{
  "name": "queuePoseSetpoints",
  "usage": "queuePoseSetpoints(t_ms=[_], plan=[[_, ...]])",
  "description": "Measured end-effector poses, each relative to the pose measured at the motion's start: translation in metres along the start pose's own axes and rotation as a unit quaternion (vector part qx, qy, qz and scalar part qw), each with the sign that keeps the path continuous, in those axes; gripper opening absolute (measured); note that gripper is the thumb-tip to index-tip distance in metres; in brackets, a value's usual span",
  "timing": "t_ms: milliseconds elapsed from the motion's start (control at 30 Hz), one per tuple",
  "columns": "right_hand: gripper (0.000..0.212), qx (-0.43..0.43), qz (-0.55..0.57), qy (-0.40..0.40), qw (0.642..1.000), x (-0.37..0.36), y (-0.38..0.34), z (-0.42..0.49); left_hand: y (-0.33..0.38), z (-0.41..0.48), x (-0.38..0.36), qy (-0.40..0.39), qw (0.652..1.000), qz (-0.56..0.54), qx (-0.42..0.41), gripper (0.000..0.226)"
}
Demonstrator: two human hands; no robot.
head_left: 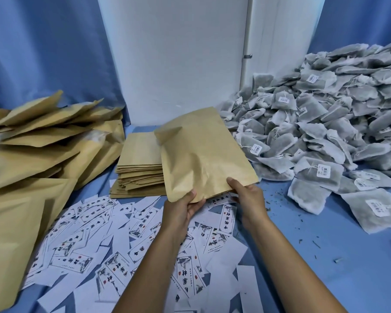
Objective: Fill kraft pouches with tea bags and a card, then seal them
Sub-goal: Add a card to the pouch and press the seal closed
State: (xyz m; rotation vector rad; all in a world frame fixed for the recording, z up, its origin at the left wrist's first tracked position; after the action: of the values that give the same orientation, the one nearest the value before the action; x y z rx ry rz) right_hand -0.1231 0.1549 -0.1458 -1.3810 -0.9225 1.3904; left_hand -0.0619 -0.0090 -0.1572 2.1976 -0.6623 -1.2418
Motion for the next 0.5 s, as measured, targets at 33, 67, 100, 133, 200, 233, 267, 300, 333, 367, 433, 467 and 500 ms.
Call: queuePoseSetpoints(t_ms=[33,67,100,133,200,233,267,300,333,367,433,467,500], plan=[[0.010,0.000,0.009,-0.006,1.000,-0.001,0.000,0.000,0.000,0.000,0.000,0.000,1.000,-0.002,0.000,0.018],[0.007,0.003,0.016,-0.003,1.000,-0.001,0.000,0.001,0.000,-0.001,-0.001,0.001,1.000,-0.003,-0.001,0.018],[0.006,0.007,0.020,0.004,1.000,0.000,0.000,0.001,-0.001,-0.002,-0.001,0.000,1.000,-0.002,-0.003,0.019],[0.006,0.011,0.021,0.009,1.000,0.002,0.000,0.001,-0.001,-0.003,-0.003,-0.002,1.000,0.002,-0.008,0.019],[0.009,0.006,0.026,-0.005,1.000,0.000,0.003,-0.002,-0.001,-0.005,-0.005,0.000,1.000,0.015,-0.025,0.020],[0.010,0.004,0.031,-0.024,0.999,-0.005,0.005,-0.003,-0.003,-0.006,-0.006,0.005,0.999,0.024,-0.035,0.020],[0.011,0.008,0.031,-0.041,0.999,-0.008,0.005,-0.005,-0.004,-0.007,-0.007,0.009,0.998,0.031,-0.045,0.020],[0.011,0.014,0.025,-0.050,0.998,-0.010,0.005,-0.006,-0.005,-0.007,-0.007,0.010,0.998,0.035,-0.054,0.019],[0.010,0.017,0.019,-0.046,0.999,-0.011,0.006,-0.006,-0.006,-0.008,-0.008,0.010,0.997,0.038,-0.059,0.019],[0.011,0.019,0.015,-0.035,0.999,-0.009,0.006,-0.004,-0.008,-0.008,-0.009,0.008,0.997,0.041,-0.060,0.019],[0.014,0.017,0.019,-0.016,1.000,-0.004,0.007,-0.002,-0.010,-0.008,-0.012,0.006,0.997,0.051,-0.057,0.019],[0.015,0.016,0.022,-0.019,0.999,-0.004,0.009,-0.002,-0.010,-0.008,-0.012,0.006,0.997,0.053,-0.057,0.019],[0.014,0.014,0.027,-0.034,0.999,-0.006,0.009,-0.003,-0.010,-0.008,-0.012,0.009,0.997,0.054,-0.057,0.020]])
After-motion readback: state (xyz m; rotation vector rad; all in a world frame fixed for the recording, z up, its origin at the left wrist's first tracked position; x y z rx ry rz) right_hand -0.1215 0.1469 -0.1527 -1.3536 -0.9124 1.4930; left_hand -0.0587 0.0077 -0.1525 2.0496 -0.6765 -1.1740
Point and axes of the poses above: each hand's wrist, its own z-axis towards the middle knuckle, its own x-axis out of the back of the hand, y = z × x, the point moved 5 cm from there along z, towards the middle knuckle, and after that the axes turned 14 degrees about x, right-handed, at the moved point
